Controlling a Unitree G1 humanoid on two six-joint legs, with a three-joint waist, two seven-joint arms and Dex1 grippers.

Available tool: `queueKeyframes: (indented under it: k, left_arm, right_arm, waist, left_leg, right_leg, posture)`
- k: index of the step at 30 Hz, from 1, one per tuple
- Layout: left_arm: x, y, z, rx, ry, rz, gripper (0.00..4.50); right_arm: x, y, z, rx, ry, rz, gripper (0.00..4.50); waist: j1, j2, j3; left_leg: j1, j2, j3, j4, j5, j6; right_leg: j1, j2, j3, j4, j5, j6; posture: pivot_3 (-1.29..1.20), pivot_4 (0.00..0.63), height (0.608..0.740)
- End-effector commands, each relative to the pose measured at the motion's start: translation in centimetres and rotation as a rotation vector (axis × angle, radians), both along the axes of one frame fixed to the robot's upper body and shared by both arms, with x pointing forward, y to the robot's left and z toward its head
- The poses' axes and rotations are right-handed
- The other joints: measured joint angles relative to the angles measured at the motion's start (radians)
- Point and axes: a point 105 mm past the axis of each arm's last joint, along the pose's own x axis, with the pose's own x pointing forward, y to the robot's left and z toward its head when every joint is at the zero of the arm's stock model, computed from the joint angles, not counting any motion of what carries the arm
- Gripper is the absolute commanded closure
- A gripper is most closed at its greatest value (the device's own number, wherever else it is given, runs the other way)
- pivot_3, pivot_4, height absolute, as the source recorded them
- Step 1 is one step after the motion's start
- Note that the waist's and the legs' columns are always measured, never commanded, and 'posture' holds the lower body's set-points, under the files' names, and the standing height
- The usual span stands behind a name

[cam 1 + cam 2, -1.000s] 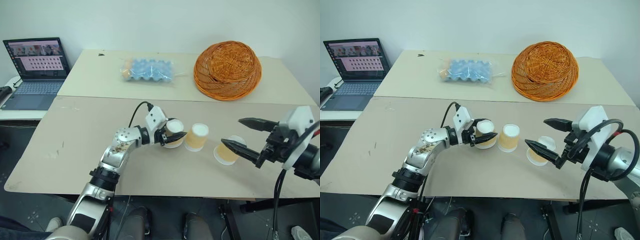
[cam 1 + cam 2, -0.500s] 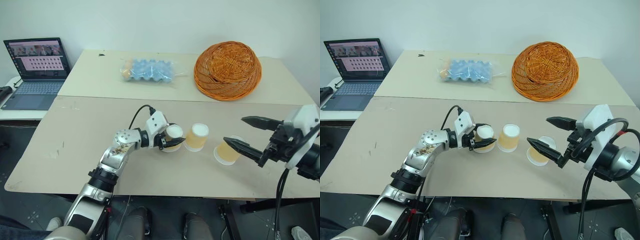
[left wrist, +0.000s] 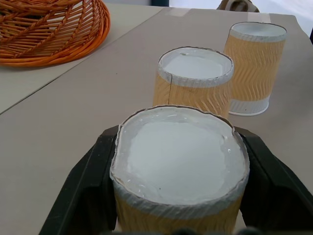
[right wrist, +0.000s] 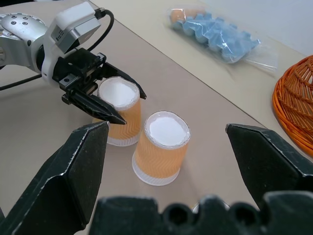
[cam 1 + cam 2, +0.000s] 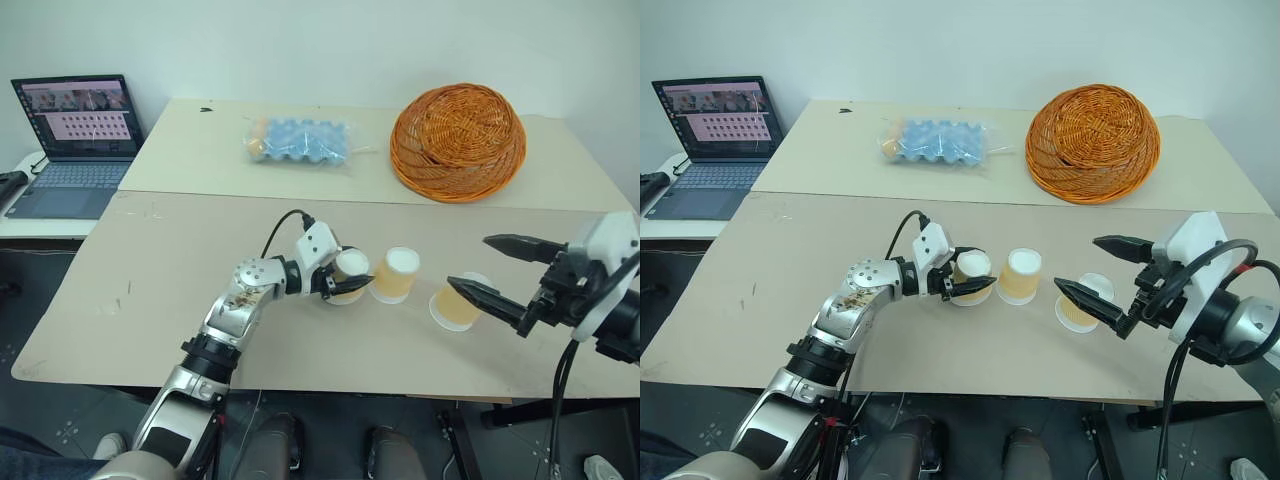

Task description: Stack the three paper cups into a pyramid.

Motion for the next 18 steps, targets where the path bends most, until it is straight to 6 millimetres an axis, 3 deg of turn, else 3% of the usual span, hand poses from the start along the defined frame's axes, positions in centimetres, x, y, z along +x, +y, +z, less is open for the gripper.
queueKeyframes:
  k: [1,6,8,9,11,18]
  left_arm:
    - [0.18,-0.39,-0.11,0.019,-0.012,-0.004,1.95]
    - [0.27,-0.42,-0.26,0.021,-0.008,-0.005,1.95]
    - [0.32,-0.41,-0.33,0.027,-0.011,-0.004,0.96]
    - [0.36,-0.38,-0.31,0.027,-0.011,-0.003,0.86]
    - [0.48,-0.33,-0.27,0.025,-0.011,0.002,0.18]
    - [0.86,0.26,0.59,0.014,-0.024,0.014,0.09]
  right_arm:
    - [-0.45,-0.02,1.10,-0.010,-0.049,-0.005,0.00]
    - [-0.45,-0.02,1.15,-0.011,-0.052,-0.006,0.00]
    - [-0.44,-0.04,1.19,-0.011,-0.054,-0.007,0.00]
    - [-0.43,-0.05,1.20,-0.013,-0.055,-0.007,0.00]
    - [-0.43,-0.05,1.23,-0.012,-0.056,-0.008,0.00]
    - [-0.34,0.03,1.32,-0.007,-0.059,-0.002,0.00]
  waist:
    - [0.000,0.000,0.000]
    - [-0.001,0.000,0.000]
    - [-0.001,0.000,0.000]
    - [-0.001,0.000,0.000]
    - [-0.002,0.000,0.000]
    - [-0.004,0.000,0.000]
  left_leg:
    - [0.000,0.000,0.000,0.000,0.000,0.000]
    - [0.000,0.000,0.000,0.000,0.000,0.000]
    - [0.000,0.000,0.000,0.000,0.000,0.000]
    - [0.000,0.000,0.000,0.000,0.000,0.000]
    - [0.000,0.000,0.000,0.000,0.000,0.000]
    - [-0.001,0.000,0.000,0.000,0.000,0.000]
  right_leg:
    - [0.000,0.000,0.000,0.000,0.000,0.000]
    - [0.000,0.000,0.000,0.000,0.000,0.000]
    - [0.000,0.000,0.000,0.000,0.000,0.000]
    - [0.000,0.000,0.000,0.000,0.000,0.000]
    - [0.000,0.000,0.000,0.000,0.000,0.000]
    - [0.000,0.000,0.000,0.000,0.000,0.000]
  posture:
    - [0.00,0.150,0.726]
    - [0.00,0.150,0.726]
    - [0.00,0.150,0.726]
    - [0.00,0.150,0.726]
    - [0.00,0.150,0.726]
    - [0.00,0.150,0.726]
